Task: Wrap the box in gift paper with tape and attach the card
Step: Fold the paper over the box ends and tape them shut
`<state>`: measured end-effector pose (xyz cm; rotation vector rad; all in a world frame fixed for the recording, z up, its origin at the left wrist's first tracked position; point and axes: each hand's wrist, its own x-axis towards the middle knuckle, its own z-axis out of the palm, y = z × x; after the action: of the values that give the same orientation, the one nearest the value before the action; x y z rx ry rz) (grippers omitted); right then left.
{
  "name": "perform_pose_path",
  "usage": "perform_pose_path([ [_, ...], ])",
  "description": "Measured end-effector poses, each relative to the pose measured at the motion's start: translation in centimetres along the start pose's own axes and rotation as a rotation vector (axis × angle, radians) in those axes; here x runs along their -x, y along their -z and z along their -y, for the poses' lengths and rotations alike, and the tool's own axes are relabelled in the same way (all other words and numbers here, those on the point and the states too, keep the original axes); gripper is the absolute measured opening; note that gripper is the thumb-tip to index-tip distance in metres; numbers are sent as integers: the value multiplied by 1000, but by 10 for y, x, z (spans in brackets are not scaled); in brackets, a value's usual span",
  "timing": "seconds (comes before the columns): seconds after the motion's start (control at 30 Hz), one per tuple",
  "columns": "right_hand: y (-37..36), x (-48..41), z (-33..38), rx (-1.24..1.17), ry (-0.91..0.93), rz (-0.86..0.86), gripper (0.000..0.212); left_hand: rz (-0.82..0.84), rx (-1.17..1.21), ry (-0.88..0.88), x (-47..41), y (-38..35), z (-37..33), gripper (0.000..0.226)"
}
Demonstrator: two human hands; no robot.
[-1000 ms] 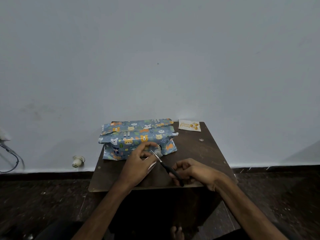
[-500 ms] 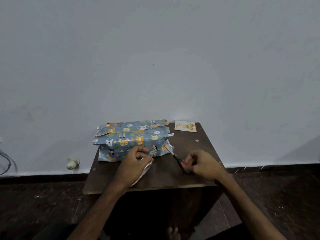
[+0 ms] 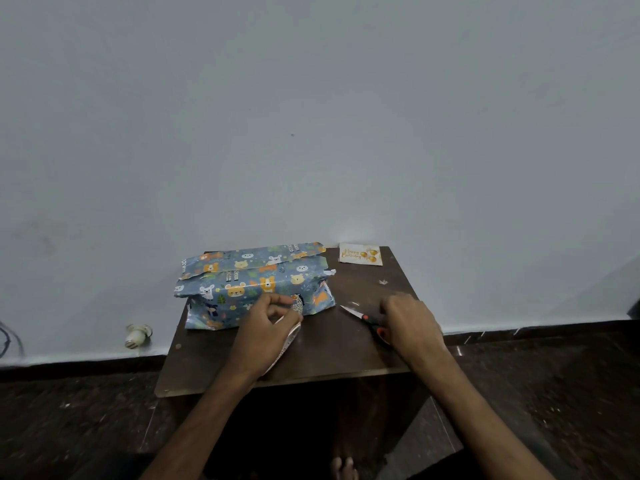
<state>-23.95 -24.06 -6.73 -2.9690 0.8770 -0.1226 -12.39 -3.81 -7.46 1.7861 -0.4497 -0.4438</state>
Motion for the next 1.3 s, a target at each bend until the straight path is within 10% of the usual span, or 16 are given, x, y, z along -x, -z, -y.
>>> perform_pose_path([
  [0.17,-5,10,48,-1059,111,70,19,-35,38,-25,0,-5,-2,12],
  [0.27,-18,12,64,-1296,194,155,15,-44,48,-38,0,-5,-2,12],
  [1.07,-22,-1,74,-1410,152,49,11,39,147,-79,3,1,-8,14],
  [1.3,-23,9,79,-919,563,-473,8,-18,618,90,2,2,-12,11],
])
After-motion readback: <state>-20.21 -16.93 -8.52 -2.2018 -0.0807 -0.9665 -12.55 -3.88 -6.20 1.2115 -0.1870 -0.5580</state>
